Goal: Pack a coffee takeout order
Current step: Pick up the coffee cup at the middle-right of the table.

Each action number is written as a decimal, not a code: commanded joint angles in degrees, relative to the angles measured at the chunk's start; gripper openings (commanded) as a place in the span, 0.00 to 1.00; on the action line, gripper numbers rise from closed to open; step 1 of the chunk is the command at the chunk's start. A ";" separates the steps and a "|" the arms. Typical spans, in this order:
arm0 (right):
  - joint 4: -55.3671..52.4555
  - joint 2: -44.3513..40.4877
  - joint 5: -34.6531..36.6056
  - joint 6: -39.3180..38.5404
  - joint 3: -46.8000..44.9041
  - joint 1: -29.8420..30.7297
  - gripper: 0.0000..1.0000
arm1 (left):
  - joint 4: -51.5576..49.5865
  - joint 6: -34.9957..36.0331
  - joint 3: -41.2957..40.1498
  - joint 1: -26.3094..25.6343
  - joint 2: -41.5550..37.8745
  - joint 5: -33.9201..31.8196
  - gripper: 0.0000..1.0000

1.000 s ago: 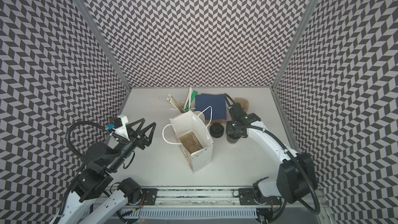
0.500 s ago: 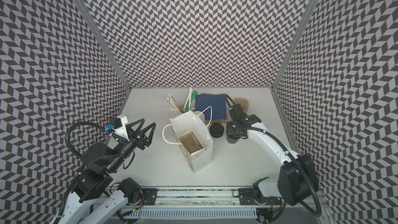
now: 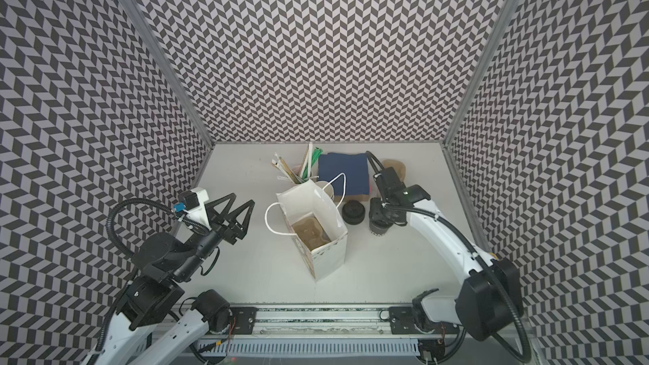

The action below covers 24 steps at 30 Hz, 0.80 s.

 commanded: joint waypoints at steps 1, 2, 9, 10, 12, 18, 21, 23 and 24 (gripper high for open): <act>-2.92 -2.44 -1.10 -1.36 3.34 0.57 0.00 | -0.38 0.70 -0.54 -0.25 -0.87 -0.24 0.78; -3.58 -2.93 -1.02 -1.20 3.95 0.80 0.00 | -0.38 0.70 -0.54 -0.27 -0.75 -0.18 0.78; -8.40 -6.45 -1.34 -1.38 11.50 2.31 0.00 | -0.37 0.70 -0.54 -0.21 -0.80 -0.13 0.78; -10.50 -6.91 -0.92 -1.36 13.11 2.29 0.00 | -0.38 0.75 -0.54 -0.19 -0.86 -0.10 0.78; -12.46 -7.93 -0.16 -1.36 17.57 2.29 0.00 | -0.38 0.72 -0.54 -0.19 -0.90 -0.07 0.78; -13.36 -10.53 -6.19 -1.95 27.43 2.39 0.00 | -0.38 0.79 -0.54 -0.18 -0.99 -0.28 0.79; -11.47 -12.62 -7.22 -1.78 28.98 2.46 0.00 | -0.38 0.79 -0.54 -0.21 -1.13 -0.32 0.78; -11.06 -13.53 -8.21 -2.14 31.11 2.46 0.00 | -0.47 0.73 -0.54 -0.18 -1.10 -0.39 0.78; -10.83 -13.96 -8.86 -2.19 32.10 2.46 0.00 | -0.46 0.78 -0.54 -0.19 -1.08 -0.38 0.78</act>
